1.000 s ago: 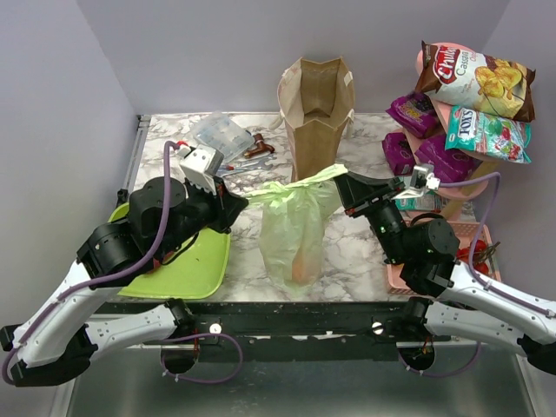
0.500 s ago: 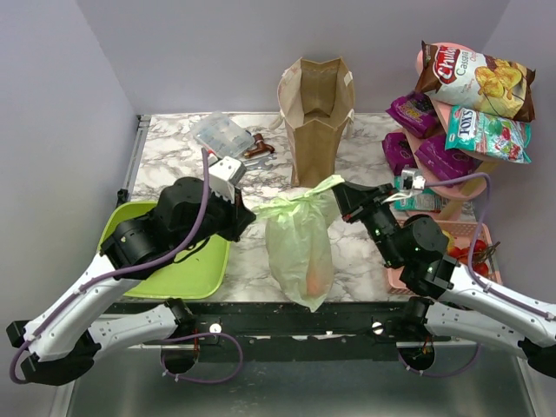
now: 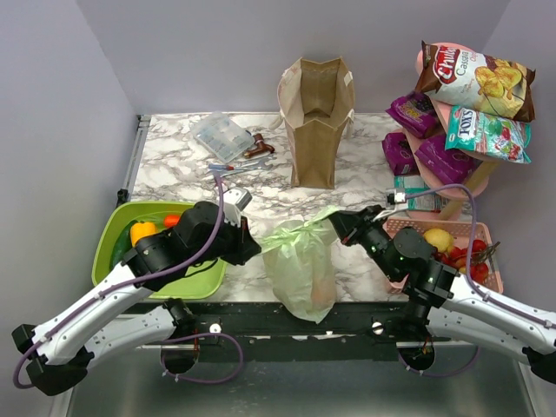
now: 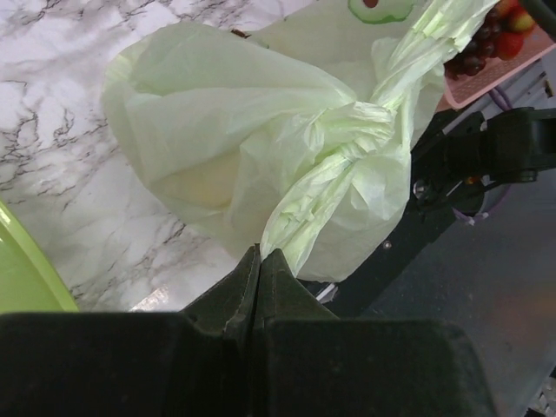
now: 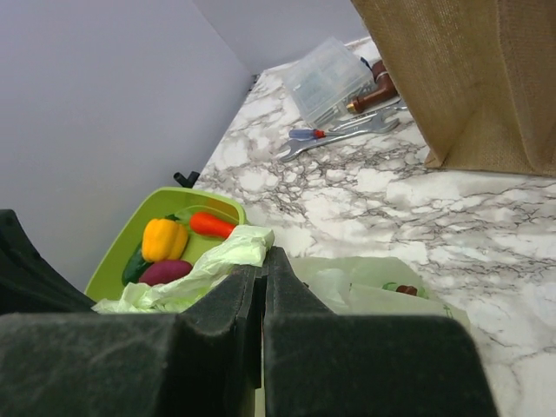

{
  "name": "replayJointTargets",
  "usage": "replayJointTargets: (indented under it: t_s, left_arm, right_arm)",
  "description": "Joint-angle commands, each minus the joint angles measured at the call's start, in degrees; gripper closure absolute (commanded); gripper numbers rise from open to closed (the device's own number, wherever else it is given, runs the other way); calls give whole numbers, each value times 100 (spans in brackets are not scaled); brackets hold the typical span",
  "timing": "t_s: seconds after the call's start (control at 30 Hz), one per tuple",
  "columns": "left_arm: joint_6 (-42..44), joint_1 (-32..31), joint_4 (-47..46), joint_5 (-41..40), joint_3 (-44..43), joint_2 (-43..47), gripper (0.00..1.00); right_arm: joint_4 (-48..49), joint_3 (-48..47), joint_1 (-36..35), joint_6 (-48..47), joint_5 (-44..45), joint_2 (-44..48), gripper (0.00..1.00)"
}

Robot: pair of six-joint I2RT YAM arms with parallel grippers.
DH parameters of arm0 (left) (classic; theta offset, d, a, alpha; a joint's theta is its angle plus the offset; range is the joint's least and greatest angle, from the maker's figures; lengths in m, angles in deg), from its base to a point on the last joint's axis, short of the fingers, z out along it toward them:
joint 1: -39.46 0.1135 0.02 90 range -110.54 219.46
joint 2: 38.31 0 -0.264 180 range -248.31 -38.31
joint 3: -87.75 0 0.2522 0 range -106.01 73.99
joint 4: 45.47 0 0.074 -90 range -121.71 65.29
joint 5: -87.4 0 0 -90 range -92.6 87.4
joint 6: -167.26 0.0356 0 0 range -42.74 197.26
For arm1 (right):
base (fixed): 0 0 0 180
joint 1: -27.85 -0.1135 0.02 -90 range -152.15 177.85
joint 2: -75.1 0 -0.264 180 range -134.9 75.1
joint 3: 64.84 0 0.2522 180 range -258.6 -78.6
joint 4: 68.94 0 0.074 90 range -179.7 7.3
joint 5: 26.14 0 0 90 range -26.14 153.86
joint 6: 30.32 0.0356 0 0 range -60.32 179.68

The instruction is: Place the food into the grocery bag and tie it

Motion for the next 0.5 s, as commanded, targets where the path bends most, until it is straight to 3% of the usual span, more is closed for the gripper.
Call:
replayJointTargets:
  t_s: [0.0, 0.07, 0.17, 0.33, 0.47]
  left_arm:
    - [-81, 34, 59, 357, -219, 139, 100]
    - [-27, 30, 112, 408, -363, 46, 100]
    - [3, 28, 235, 370, -553, -76, 99]
    - [-6, 33, 286, 485, -685, -66, 74]
    - [21, 32, 310, 434, -735, 61, 51]
  right_arm:
    - [-526, -195, 82, -140, 215, 265, 99]
    - [-657, -333, 82, -222, 202, 242, 98]
    - [-893, -601, 83, -306, 13, 103, 83]
    - [-1565, -1139, 81, -372, -466, -234, 53]
    - [-1990, -1600, 87, -518, -577, -461, 36]
